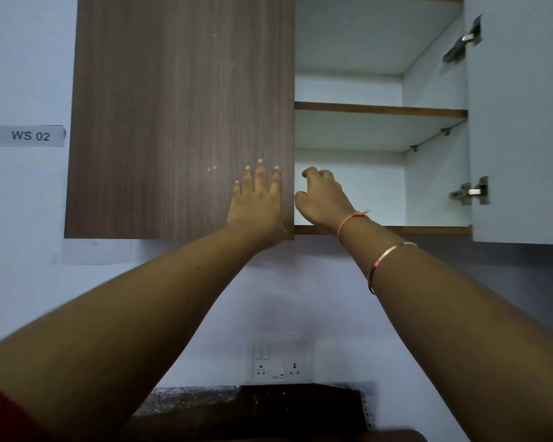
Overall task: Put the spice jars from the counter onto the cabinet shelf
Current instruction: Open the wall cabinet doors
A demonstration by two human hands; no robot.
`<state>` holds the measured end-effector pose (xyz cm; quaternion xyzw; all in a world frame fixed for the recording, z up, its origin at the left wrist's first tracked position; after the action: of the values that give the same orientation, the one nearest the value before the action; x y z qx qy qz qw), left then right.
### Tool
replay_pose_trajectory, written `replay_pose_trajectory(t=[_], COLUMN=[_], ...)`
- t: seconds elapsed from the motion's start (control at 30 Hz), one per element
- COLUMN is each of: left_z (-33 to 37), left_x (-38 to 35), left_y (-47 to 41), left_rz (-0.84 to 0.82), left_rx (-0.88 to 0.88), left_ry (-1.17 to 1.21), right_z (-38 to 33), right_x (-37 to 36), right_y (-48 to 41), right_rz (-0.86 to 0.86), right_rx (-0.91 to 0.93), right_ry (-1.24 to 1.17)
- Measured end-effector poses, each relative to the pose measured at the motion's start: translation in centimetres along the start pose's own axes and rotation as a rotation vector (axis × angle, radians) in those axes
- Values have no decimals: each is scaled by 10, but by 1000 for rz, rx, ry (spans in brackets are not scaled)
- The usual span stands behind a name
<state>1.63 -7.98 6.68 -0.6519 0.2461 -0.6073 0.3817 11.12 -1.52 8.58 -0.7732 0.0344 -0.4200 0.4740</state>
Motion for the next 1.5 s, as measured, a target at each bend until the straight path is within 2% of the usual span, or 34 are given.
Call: replay_pose_trajectory(t=[0.57,0.7,1.07,1.5], left_z=[-54,-56,-52,-38], left_x=[-85,-99,-111,-68], left_y=[-44,-48,-46,-13], left_rz=[-49,-35,139,146], left_rx=[13,40,78,41], left_ry=[-95,-135,-263,-233], right_z=[12,12,15,-2], right_x=[-85,-97,-107,-59], right_y=[-92,-102,-104,-58], right_rz=[-3,18,125,195], right_rx=[-167,-180,-170,-151], right_ry=[-711,-735,-786,-840])
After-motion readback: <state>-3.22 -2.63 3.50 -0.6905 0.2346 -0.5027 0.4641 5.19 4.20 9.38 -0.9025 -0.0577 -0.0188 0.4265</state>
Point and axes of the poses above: each hand's wrist, its own y-axis away from the middle knuckle, its own x-axis out of the back of the hand, z = x × y, the point moved 4 cm from there along -y, towards the middle knuckle, and after that the axes turned 13 degrees about y, right-handed, at the moved point
